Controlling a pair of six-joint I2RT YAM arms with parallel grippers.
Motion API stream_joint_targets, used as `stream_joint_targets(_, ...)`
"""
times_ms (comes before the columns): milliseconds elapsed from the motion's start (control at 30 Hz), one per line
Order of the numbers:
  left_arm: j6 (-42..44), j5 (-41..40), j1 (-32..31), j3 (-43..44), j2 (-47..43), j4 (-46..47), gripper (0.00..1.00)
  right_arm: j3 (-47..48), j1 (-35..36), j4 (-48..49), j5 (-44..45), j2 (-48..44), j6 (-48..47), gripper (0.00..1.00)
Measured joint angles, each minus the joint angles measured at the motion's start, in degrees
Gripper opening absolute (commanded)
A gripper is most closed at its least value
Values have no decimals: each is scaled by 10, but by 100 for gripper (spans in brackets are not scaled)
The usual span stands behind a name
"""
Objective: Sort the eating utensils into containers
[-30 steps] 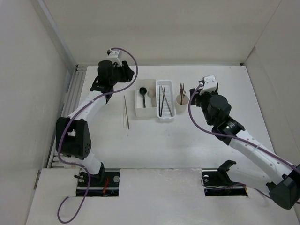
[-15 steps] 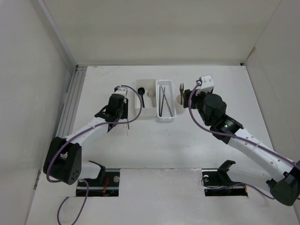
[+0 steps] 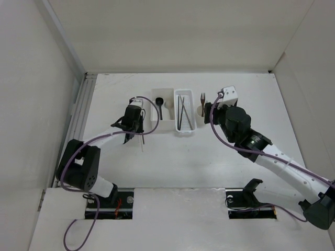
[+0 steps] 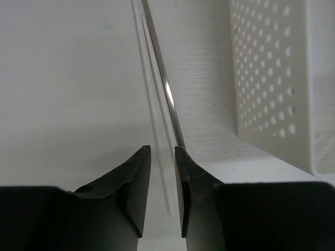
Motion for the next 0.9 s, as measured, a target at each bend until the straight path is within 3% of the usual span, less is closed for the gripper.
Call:
stream_joint_targets(433, -35, 38, 38, 78, 113, -20, 17, 52, 0, -7, 39, 89, -86, 79)
stream_joint_targets(900, -49, 33, 52, 86, 127, -44, 15, 57, 0, -4, 52, 105, -111, 79)
